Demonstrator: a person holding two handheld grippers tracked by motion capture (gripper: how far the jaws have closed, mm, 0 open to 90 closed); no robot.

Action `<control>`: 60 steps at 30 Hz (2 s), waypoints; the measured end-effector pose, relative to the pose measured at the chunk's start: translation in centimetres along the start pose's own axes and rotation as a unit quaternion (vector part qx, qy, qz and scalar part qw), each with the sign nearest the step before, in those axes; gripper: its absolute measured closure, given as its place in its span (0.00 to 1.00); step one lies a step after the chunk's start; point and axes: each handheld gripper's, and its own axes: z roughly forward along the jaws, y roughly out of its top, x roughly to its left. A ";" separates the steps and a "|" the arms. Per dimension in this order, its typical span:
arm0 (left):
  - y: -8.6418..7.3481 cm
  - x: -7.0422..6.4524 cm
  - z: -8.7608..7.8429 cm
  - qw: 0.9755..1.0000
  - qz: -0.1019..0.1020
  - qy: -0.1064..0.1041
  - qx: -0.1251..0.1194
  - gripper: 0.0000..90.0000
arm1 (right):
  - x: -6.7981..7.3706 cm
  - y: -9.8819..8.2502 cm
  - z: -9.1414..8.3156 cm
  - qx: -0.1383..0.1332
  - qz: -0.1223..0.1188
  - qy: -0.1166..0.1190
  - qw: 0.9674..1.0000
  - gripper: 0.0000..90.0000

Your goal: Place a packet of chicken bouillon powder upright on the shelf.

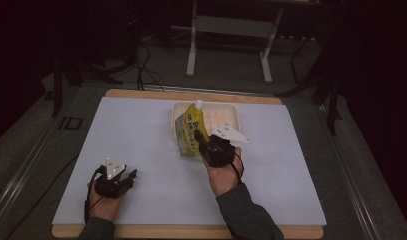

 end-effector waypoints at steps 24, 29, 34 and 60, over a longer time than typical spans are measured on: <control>0.0 0.0 0.0 1.000 0.002 0.001 -0.001 0.63 | -0.2 0.8 0.6 -0.018 0.012 -0.010 1.000 1.00; 0.0 0.0 0.0 1.000 0.002 0.000 -0.001 0.63 | 0.0 1.1 0.9 -0.022 0.013 -0.012 1.000 1.00; 0.0 0.0 0.0 1.000 0.002 0.001 -0.002 0.63 | 0.0 1.6 1.1 -0.026 0.015 -0.013 0.999 1.00; 0.0 0.0 0.0 1.000 0.000 -0.001 -0.003 0.63 | -0.1 3.1 3.6 -0.041 0.022 -0.034 0.998 1.00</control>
